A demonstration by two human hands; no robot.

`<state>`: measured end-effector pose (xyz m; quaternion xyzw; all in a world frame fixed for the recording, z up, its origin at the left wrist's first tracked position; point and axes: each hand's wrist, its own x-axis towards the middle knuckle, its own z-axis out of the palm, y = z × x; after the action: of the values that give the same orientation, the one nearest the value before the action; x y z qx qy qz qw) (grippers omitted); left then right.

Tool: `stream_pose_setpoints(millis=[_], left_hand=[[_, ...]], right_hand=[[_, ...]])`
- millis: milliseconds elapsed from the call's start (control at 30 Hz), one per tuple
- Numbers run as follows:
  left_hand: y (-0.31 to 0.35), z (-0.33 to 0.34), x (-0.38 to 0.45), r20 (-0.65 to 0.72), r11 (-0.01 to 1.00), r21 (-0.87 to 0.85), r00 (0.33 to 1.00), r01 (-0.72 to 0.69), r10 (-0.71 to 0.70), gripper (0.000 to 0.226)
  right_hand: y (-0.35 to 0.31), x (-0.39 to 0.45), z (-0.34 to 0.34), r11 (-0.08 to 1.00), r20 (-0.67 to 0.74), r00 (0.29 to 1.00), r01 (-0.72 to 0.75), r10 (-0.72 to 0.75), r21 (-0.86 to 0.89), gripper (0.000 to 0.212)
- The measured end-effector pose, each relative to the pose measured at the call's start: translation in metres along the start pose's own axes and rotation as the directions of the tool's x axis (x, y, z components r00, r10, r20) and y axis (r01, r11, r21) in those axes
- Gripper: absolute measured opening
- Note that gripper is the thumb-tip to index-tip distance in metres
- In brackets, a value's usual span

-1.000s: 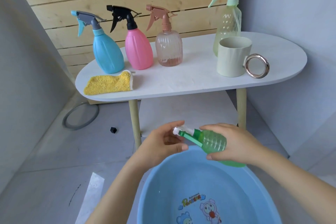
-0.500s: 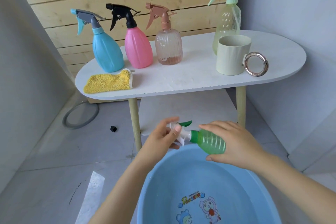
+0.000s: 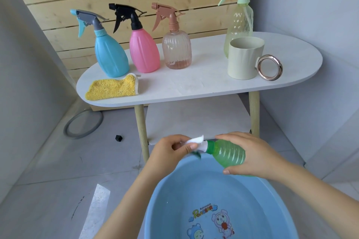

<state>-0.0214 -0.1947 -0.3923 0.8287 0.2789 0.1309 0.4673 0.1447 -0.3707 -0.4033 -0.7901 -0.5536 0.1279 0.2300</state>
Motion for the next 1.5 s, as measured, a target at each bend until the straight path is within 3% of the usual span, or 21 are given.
stream_pose_setpoints(millis=[100,333,467,633,767,1000,1267,1500], left_hand=[[-0.002,0.002,0.003,-0.111,0.998,0.046,0.993,0.038,-0.033,0.029],[-0.001,-0.009,0.004,-0.333,0.989,0.024,0.934,0.148,-0.132,0.036],[0.002,-0.017,0.003,-0.379,0.988,0.028,0.916,0.152,-0.130,0.043],[0.003,-0.029,-0.002,-0.428,0.984,0.045,0.893,0.172,-0.137,0.045],[0.002,-0.042,-0.004,-0.469,0.984,0.027,0.872,0.173,-0.141,0.047],[0.009,-0.040,-0.006,-0.466,0.983,-0.146,0.869,0.110,-0.167,0.045],[0.039,-0.041,0.013,-0.422,0.830,-0.557,0.850,0.030,-0.314,0.041],[0.070,-0.046,0.060,-0.393,0.829,-0.558,0.866,0.043,-0.309,0.030]], right_hand=[[-0.001,0.000,0.000,0.999,-0.036,0.999,-0.008,0.007,-0.050,0.084],[0.013,0.001,0.000,0.983,-0.105,0.984,-0.151,0.141,-0.100,0.083],[0.026,-0.002,0.003,0.962,-0.076,0.959,-0.274,0.272,-0.005,0.079],[0.040,-0.009,0.002,0.946,-0.018,0.946,-0.323,0.323,-0.018,0.078],[0.041,-0.015,0.000,0.932,-0.019,0.936,-0.349,0.352,0.098,0.074],[0.018,-0.012,-0.003,0.923,-0.142,0.951,-0.217,0.273,0.317,0.070],[-0.018,0.016,-0.019,0.917,-0.263,0.946,-0.075,0.189,0.391,0.068],[-0.030,0.029,-0.012,0.889,-0.279,0.942,-0.039,0.184,0.457,0.072]])
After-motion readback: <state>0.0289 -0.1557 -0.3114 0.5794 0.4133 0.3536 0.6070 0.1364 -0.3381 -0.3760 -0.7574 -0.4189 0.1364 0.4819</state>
